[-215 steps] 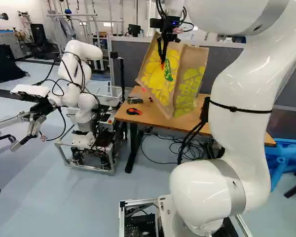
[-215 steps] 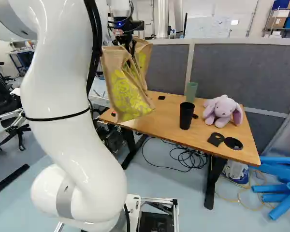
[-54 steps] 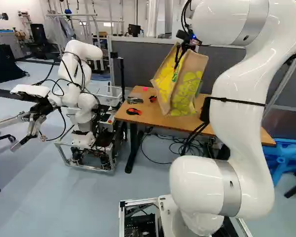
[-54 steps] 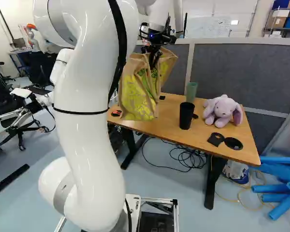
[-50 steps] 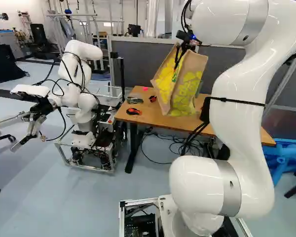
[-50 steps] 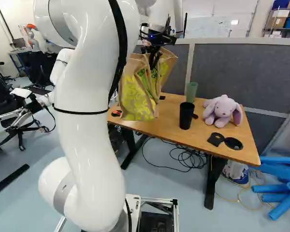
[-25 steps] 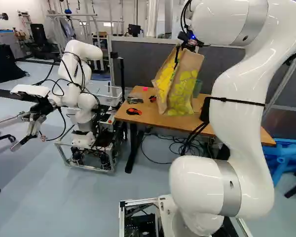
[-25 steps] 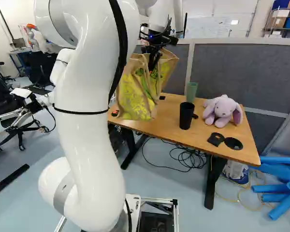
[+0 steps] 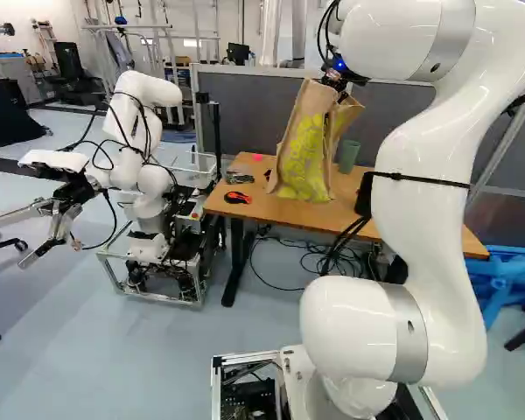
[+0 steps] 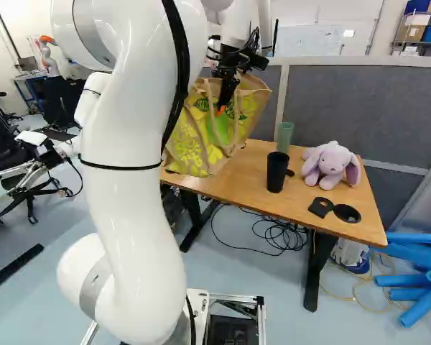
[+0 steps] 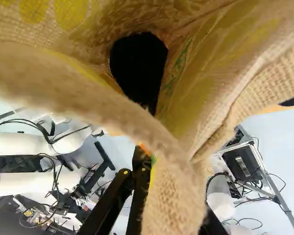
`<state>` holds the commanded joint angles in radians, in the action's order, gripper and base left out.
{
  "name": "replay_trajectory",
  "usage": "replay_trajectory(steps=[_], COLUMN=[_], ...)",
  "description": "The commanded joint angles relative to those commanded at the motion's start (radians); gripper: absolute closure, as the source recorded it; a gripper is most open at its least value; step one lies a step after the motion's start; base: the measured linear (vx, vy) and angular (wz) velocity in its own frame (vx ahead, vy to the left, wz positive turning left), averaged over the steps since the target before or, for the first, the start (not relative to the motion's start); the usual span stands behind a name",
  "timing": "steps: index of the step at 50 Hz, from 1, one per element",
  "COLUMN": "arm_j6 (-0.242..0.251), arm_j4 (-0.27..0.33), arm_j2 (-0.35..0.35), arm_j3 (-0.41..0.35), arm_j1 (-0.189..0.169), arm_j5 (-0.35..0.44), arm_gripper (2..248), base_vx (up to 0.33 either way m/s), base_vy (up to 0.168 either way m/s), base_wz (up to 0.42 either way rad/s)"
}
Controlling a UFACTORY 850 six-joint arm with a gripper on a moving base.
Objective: Pick up the bag on the ground and place it on the table
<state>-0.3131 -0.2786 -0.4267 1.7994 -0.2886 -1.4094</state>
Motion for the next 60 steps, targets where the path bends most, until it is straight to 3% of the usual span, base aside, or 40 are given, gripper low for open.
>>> replay_trajectory(steps=[60], arm_j6=[-0.001], arm_j4=[0.000], arm_j2=[-0.018], arm_j3=[-0.027], arm_j1=[-0.038], arm_j5=[0.034], arm_gripper=[228], base_vx=[0.000], base_vy=[0.000], base_wz=[0.000])
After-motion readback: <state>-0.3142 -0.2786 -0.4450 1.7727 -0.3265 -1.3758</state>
